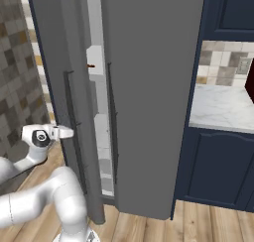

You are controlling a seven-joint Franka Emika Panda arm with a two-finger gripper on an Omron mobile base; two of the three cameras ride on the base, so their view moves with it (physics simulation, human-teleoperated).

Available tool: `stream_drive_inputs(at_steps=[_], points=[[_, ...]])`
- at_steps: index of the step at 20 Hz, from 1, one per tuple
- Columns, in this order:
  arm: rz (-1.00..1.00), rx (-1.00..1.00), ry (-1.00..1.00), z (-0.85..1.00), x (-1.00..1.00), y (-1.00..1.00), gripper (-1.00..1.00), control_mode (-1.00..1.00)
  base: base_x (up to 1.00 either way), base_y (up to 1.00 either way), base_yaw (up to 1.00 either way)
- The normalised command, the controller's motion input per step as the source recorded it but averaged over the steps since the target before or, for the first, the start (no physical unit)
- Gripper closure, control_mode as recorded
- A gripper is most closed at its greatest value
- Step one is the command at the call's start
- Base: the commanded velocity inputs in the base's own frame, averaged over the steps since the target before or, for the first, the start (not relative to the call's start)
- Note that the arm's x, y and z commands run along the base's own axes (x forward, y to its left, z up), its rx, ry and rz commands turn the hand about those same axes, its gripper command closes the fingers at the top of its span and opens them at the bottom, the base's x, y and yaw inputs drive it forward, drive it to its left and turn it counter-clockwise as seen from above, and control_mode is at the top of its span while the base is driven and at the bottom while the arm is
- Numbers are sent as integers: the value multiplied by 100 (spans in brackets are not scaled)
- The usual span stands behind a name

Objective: There's a chicken drumstick in the fridge that needs to be moved to the freezer for freezing. Pick up the chicken drumstick from the fridge, place it on any shelf in the freezer, and close the fridge and freezer doors when done.

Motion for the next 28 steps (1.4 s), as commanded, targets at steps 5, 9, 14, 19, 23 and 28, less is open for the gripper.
stream_drive_inputs(at_steps=[5,9,14,19,23,28], points=[[11,17,-7,0,36,-83,-100,-100,0,0,0],[14,21,-5,0,64,-77,-100,-100,0,0,0],[15,20,0,2,70,-78,-100,-100,0,0,0],[14,19,0,7,74,-71,-100,-100,0,0,0],[12,16,0,16,78,-56,-100,-100,0,0,0],[6,11,0,24,59,-31,-100,-100,0,0,0]])
